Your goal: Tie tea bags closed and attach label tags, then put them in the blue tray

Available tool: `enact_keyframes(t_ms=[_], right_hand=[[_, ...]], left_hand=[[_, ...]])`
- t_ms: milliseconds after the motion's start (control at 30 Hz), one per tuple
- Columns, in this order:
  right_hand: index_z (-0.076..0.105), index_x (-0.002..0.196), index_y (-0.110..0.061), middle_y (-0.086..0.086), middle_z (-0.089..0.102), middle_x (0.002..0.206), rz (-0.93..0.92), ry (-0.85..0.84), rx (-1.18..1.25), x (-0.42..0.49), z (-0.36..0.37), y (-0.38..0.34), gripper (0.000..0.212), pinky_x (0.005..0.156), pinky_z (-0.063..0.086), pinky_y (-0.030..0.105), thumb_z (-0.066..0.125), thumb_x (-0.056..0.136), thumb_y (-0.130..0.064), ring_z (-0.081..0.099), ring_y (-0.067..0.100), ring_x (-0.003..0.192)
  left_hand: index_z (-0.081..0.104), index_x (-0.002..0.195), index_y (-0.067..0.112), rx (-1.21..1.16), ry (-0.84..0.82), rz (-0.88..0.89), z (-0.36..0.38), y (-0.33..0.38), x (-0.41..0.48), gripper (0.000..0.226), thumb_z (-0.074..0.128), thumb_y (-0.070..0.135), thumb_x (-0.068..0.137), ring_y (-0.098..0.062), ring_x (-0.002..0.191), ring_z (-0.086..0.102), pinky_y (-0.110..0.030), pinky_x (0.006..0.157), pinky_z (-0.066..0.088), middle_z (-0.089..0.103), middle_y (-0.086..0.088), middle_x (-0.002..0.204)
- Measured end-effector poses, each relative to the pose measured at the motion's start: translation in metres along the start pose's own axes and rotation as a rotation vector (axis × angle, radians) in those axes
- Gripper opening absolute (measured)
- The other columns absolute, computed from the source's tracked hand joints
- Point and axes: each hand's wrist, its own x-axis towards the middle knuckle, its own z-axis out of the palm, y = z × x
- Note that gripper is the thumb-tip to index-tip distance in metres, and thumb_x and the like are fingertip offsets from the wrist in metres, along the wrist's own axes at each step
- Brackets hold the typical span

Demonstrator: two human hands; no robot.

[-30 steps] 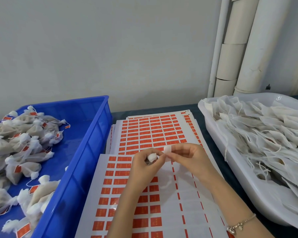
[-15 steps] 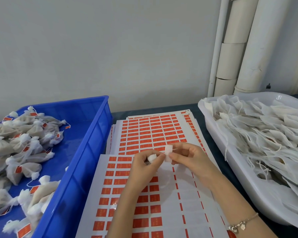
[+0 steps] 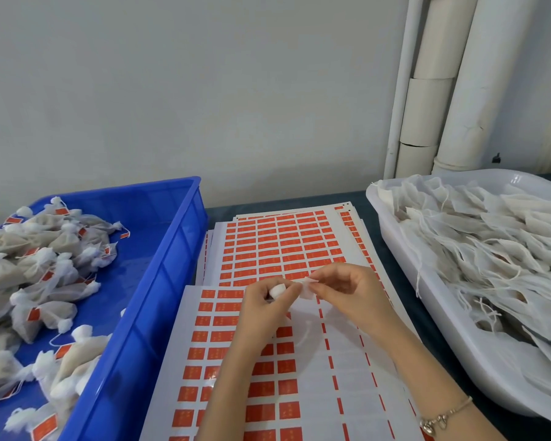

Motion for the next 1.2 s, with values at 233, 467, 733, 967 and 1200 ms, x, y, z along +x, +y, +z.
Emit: enact_keyframes(t_ms=[233,467,733,967,1200], right_hand=[[0.069,0.084,-0.041,-0.025,0.068,0.090,-0.070,0.023,-0.105,0.000,0.003,0.005,0.017,0.071,0.049,0.005,0.077,0.078,-0.026,0.063,-0.004,0.085],[0.072,0.089,-0.037,-0.021,0.069,0.098,-0.041,-0.012,-0.075,0.001,0.004,0.009,0.017,0.075,0.051,0.009,0.077,0.078,-0.026,0.065,-0.002,0.089],[0.067,0.085,-0.038,-0.024,0.064,0.103,0.027,-0.074,-0.156,0.000,0.005,0.016,0.029,0.071,0.049,0.007,0.061,0.091,-0.011,0.067,0.000,0.083],[0.060,0.095,-0.043,-0.030,0.061,0.091,-0.006,-0.025,-0.134,0.001,0.009,0.011,0.018,0.066,0.044,0.000,0.069,0.087,-0.029,0.063,-0.003,0.085],[0.062,0.081,-0.046,-0.032,0.061,0.083,-0.021,0.027,-0.162,0.001,0.005,0.012,0.021,0.063,0.043,-0.001,0.072,0.083,-0.028,0.062,-0.007,0.082]], left_hand=[[0.065,0.064,0.018,-0.067,0.038,-0.151,0.000,-0.002,0.003,0.025,0.067,0.030,0.086,-0.007,0.054,0.055,-0.009,0.052,0.047,0.061,-0.003,0.061],[0.064,0.065,0.018,-0.089,0.035,-0.179,-0.001,-0.002,0.003,0.025,0.067,0.031,0.087,-0.007,0.054,0.056,-0.010,0.053,0.048,0.062,-0.002,0.061],[0.065,0.064,0.027,0.009,0.064,-0.123,0.000,-0.004,0.005,0.023,0.067,0.031,0.087,-0.002,0.053,0.056,-0.005,0.048,0.043,0.059,0.009,0.053],[0.067,0.075,0.035,0.053,-0.027,0.023,0.001,-0.003,0.000,0.013,0.068,0.029,0.087,0.004,0.072,0.060,-0.003,0.057,0.044,0.065,0.021,0.070],[0.068,0.079,0.036,0.041,-0.064,0.048,0.003,0.000,-0.001,0.009,0.068,0.032,0.086,0.007,0.079,0.059,-0.003,0.060,0.044,0.066,0.024,0.073]])
